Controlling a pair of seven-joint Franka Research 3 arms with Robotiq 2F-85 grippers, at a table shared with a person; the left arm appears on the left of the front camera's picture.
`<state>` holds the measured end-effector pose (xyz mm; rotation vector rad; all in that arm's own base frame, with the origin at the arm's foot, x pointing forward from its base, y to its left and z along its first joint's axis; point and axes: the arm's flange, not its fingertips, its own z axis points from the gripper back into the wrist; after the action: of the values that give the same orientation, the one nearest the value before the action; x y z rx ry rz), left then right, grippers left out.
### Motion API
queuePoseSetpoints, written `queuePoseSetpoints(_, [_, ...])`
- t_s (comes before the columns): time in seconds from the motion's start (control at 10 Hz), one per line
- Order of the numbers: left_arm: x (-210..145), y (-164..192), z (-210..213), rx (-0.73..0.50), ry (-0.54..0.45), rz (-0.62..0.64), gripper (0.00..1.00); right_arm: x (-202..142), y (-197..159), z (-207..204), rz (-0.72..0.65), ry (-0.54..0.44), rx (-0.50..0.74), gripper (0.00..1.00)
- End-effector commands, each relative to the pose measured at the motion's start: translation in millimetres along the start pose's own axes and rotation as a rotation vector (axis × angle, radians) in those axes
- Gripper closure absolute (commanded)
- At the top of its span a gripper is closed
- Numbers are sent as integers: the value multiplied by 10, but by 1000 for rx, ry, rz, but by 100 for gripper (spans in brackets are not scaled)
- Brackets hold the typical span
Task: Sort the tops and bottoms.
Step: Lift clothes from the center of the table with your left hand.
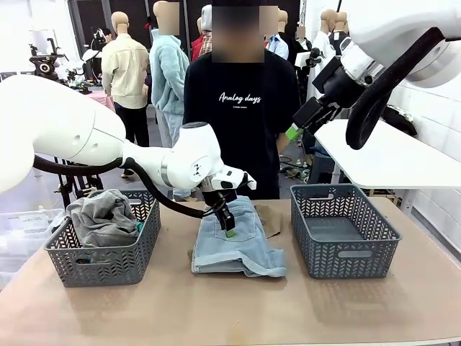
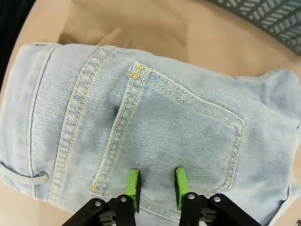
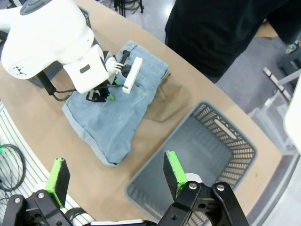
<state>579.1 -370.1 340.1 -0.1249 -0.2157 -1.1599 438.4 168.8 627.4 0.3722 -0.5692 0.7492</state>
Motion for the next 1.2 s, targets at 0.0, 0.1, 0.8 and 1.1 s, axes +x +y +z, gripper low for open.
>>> queuePoseSetpoints(0.0, [-61, 33, -34, -20, 17, 37, 100, -17, 4, -3, 0, 14, -14, 0])
queuePoseSetpoints(0.1, [-68, 33, -15, -16, 15, 39, 100, -17, 4, -3, 0, 14, -14, 0])
queuePoseSetpoints(0.8, [86, -97, 557, 135, -61, 88, 100, -17, 4, -3, 0, 14, -14, 0])
queuePoseSetpoints(1.1, [41, -107, 815, 199, -67, 111, 100, -17, 4, -3, 0, 14, -14, 0])
